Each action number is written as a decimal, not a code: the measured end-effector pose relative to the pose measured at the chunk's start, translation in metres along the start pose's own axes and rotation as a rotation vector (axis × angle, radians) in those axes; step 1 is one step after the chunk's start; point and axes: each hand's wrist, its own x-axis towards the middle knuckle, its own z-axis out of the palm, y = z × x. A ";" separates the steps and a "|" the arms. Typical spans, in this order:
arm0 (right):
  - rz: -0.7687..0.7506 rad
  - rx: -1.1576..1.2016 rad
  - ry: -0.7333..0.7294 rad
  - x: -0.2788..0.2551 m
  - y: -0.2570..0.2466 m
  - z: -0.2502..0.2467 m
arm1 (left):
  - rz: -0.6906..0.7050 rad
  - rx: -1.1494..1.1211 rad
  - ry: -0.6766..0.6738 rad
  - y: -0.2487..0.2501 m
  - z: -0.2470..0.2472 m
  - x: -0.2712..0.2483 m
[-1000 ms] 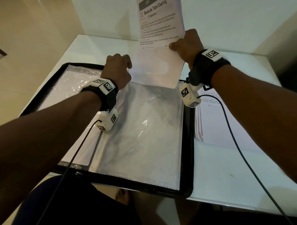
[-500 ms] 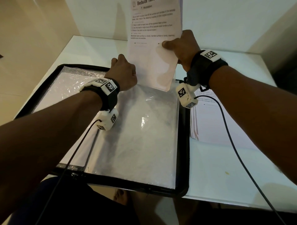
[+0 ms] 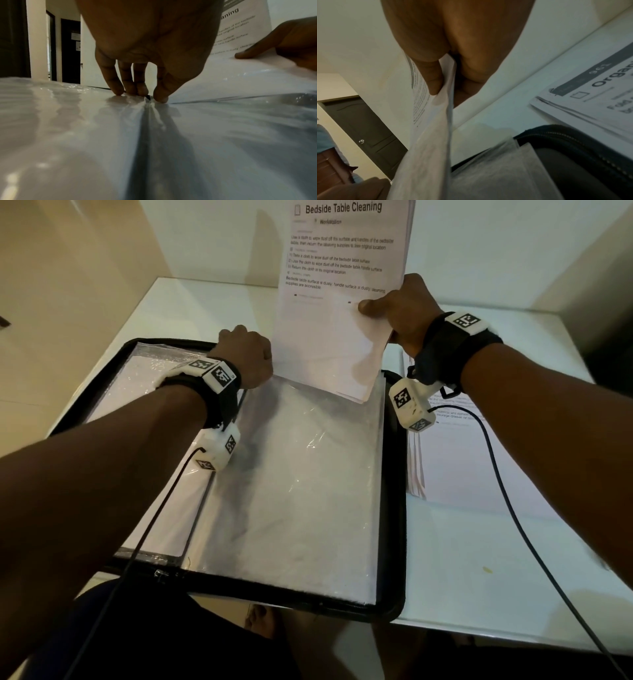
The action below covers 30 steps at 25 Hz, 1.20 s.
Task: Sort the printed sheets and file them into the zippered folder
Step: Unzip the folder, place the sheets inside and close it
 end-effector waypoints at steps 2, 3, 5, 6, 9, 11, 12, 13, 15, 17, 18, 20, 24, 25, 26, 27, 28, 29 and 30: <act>0.002 0.036 -0.006 0.001 0.001 -0.001 | 0.022 0.006 0.042 -0.006 0.002 0.001; 0.007 0.039 -0.005 0.001 0.002 -0.001 | 0.036 -0.020 0.072 -0.008 0.002 0.002; 0.027 0.019 -0.028 0.001 0.006 -0.001 | 0.034 -0.055 0.102 -0.011 0.001 0.003; 0.033 -0.013 -0.053 0.001 0.008 0.000 | 0.030 -0.080 0.108 -0.013 0.001 0.004; 0.027 -0.153 -0.131 -0.001 0.012 0.005 | 0.023 -0.142 0.109 -0.015 0.001 0.003; 0.042 -0.214 -0.154 -0.001 0.015 0.009 | 0.030 -0.177 0.121 -0.016 0.002 0.003; 0.061 -0.227 -0.164 -0.001 0.018 0.011 | 0.040 -0.219 0.120 -0.015 0.003 0.003; 0.081 -0.232 -0.173 -0.002 0.020 0.013 | 0.068 -0.262 0.112 -0.013 0.005 0.002; 0.099 -0.217 -0.177 -0.003 0.023 0.014 | 0.204 -0.273 0.072 -0.001 0.009 -0.002; 0.102 -0.181 -0.193 -0.007 0.024 0.014 | 0.351 -0.242 0.025 0.016 0.013 -0.004; 0.115 -0.163 -0.206 -0.010 0.024 0.014 | 0.383 -0.238 0.012 0.025 0.012 -0.005; 0.177 -0.141 -0.234 -0.016 0.023 0.013 | 0.389 -0.247 0.031 0.038 0.011 -0.004; 0.280 -0.274 -0.322 -0.021 0.019 0.009 | 0.350 -0.304 0.091 0.040 0.014 -0.001; 0.274 -0.272 -0.318 -0.019 0.018 0.008 | 0.357 -0.313 0.088 0.039 0.016 -0.001; 0.266 -0.226 -0.285 -0.016 0.017 0.006 | 0.368 -0.327 0.083 0.037 0.018 -0.001; 0.259 -0.157 -0.217 -0.011 0.016 0.006 | 0.382 -0.341 0.076 0.036 0.020 -0.001; 0.247 -0.098 -0.145 -0.002 0.015 0.006 | 0.394 -0.351 0.070 0.035 0.020 -0.001; 0.225 -0.073 -0.074 0.010 0.015 0.008 | 0.402 -0.352 0.061 0.032 0.020 -0.001; 0.194 -0.093 -0.004 0.022 0.015 0.009 | 0.409 -0.360 0.057 0.032 0.020 0.000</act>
